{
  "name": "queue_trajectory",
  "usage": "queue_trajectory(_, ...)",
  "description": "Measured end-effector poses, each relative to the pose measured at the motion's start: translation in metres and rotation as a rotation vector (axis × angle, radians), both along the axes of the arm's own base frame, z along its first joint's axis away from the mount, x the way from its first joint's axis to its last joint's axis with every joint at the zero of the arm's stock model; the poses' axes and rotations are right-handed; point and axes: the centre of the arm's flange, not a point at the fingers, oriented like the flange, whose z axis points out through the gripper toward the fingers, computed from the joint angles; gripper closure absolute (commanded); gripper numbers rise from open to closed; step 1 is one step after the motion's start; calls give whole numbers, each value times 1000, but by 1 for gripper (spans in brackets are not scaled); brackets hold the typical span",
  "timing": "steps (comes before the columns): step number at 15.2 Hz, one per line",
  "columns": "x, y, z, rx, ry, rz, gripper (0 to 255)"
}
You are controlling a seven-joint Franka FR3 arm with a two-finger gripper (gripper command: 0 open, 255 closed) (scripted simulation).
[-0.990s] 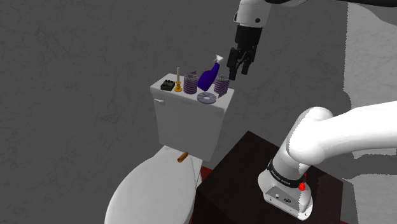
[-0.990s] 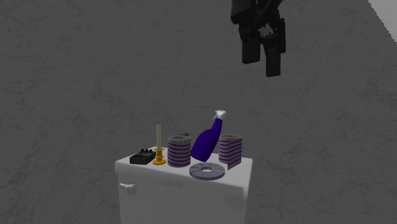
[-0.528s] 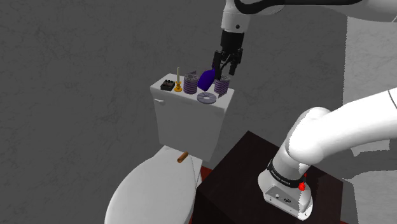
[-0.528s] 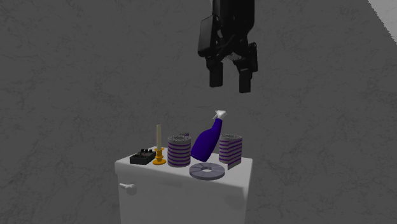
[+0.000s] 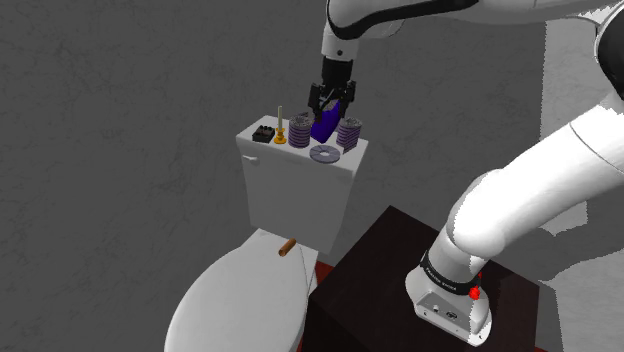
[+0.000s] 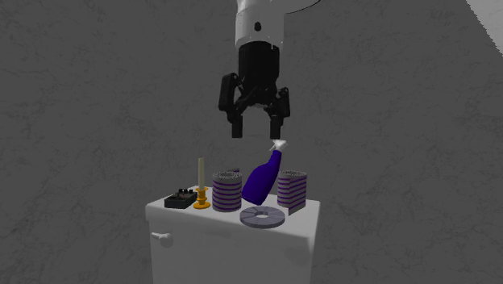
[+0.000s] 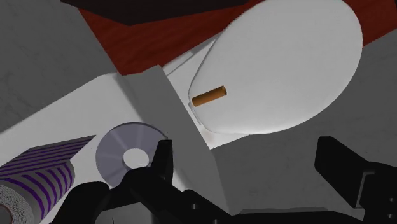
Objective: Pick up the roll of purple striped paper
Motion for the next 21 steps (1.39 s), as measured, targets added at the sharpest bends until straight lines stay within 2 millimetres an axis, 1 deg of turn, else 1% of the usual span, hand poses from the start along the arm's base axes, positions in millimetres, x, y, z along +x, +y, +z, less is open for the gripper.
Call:
queue_trajectory(1,11,-3,-2,-1,-1,-13,0)
queue_trajectory(2,22,-6,-12,-3,-1,-25,0)
queue_trajectory(6,64,-24,-29,-9,-7,-75,0)
queue_trajectory(7,75,-29,-37,-11,-8,-87,0)
queue_trajectory(8,85,-39,-41,-13,-9,-99,0)
queue_trajectory(10,107,-47,-50,-16,-12,-124,0)
queue_trajectory(11,120,-48,-55,-17,-13,-137,0)
queue_trajectory(12,129,-58,-59,-19,-14,-149,0)
queue_trajectory(14,153,-69,-67,-22,-16,-174,0)
queue_trajectory(16,172,-85,-75,-25,-19,-199,0)
queue_trajectory(21,226,-119,-102,-33,-24,-260,0)
